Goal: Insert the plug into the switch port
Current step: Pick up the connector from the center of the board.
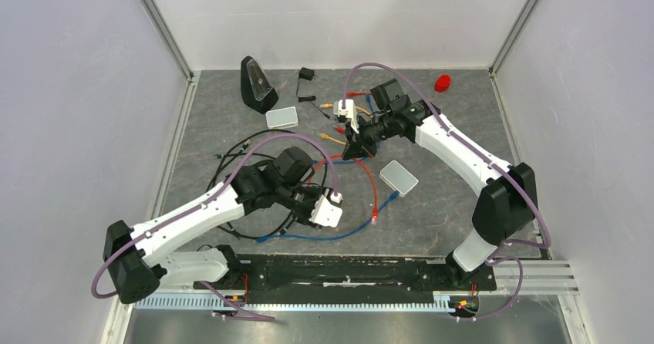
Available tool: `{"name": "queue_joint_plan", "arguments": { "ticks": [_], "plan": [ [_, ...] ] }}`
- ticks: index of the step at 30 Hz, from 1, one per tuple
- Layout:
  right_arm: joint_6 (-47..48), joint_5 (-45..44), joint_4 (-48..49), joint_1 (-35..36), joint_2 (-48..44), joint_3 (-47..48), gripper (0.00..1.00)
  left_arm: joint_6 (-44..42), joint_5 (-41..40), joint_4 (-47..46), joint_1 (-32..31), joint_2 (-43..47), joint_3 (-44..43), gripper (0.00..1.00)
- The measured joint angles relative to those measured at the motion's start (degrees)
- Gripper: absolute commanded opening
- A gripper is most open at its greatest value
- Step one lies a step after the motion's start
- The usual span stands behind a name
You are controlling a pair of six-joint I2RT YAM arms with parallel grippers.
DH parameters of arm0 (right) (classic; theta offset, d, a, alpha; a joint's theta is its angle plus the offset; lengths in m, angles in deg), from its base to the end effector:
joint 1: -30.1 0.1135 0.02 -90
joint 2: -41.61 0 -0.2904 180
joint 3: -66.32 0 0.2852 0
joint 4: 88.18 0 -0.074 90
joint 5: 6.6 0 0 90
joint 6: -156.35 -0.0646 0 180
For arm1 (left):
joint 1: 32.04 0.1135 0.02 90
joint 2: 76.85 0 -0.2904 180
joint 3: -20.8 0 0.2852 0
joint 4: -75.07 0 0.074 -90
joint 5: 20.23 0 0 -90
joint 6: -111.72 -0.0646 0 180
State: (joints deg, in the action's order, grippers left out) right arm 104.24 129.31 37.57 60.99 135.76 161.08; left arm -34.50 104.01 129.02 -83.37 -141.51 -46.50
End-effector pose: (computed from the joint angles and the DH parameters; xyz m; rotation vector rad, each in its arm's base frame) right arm 0.3166 0.2435 0.3104 -1.5709 1.7259 0.9308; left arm 0.1342 -0.2259 0.2897 2.0552 1.1891 -0.6911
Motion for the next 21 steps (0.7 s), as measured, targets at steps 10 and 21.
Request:
{"name": "queue_joint_plan", "arguments": {
  "ticks": [10, 21],
  "plan": [
    [0.3, 1.0, -0.4, 0.0, 0.3, 0.0, 0.0, 0.0, 0.2, 1.2, -2.9, -4.2, -0.8, 0.54],
    [0.3, 1.0, -0.3, 0.0, 0.3, 0.0, 0.0, 0.2, 0.3, 4.9, -3.6, -8.6, -3.7, 0.45]
  ]
}}
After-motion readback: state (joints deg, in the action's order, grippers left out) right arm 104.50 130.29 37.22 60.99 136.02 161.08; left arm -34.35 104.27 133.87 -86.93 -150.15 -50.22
